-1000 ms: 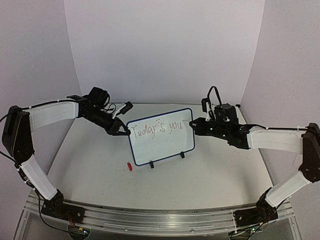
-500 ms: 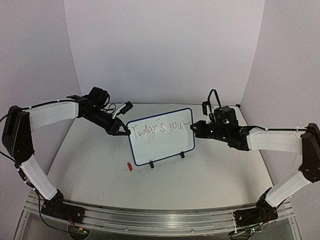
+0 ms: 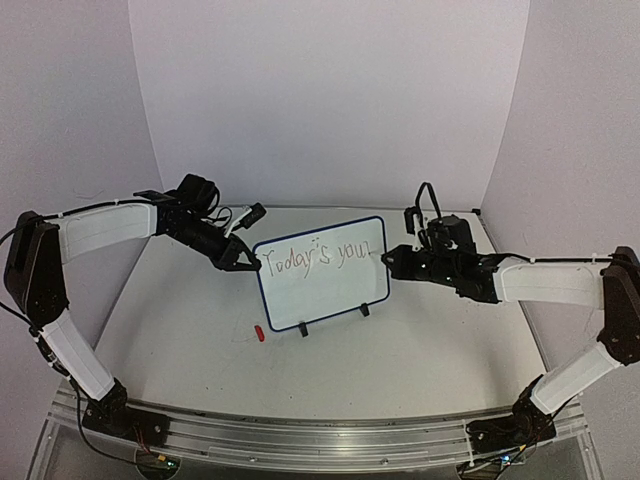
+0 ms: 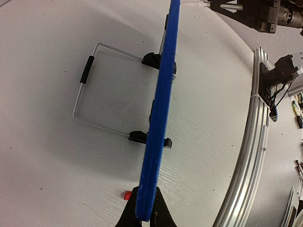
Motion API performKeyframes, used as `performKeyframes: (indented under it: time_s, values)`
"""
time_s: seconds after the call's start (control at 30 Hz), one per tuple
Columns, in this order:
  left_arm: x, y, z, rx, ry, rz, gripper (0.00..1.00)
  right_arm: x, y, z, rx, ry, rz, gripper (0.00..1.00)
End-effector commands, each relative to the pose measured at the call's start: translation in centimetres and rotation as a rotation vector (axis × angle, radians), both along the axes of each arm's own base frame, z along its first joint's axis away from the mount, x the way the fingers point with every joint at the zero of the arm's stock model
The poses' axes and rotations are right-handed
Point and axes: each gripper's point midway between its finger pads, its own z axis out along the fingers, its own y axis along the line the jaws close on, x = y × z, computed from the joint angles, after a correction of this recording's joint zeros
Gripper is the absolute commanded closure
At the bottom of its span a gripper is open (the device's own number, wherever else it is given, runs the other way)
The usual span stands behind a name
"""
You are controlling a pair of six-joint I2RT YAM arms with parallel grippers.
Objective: Write a sentence on the whiteboard
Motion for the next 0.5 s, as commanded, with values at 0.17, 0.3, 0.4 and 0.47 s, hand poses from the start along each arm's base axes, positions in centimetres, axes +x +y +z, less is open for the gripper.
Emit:
performKeyframes:
  time_s: [0.17,0.3,0.4,0.47]
  values:
    - [0.96,0.52,-2.12,0.091,-0.024,0.018,1.00,1.52,0.30,4.69,0.047,-0.111,-0.018,1.00]
    - [0.96,0.51,-2.11,0.091,-0.023,0.017,1.00,1.64,0.28,4.06,0.038,-0.099,-0.024,1.00]
    - [0.96,0.52,-2.11,0.091,-0.024,0.017,1.00,1.72,-0.05,3.96,0.034,-0.100,-0.041,1.00]
    - [0.95,0.52,-2.08,0.091,-0.024,0.018,1.00,1.78,-0.32,4.05,0.032,-0.103,-0.056,1.00]
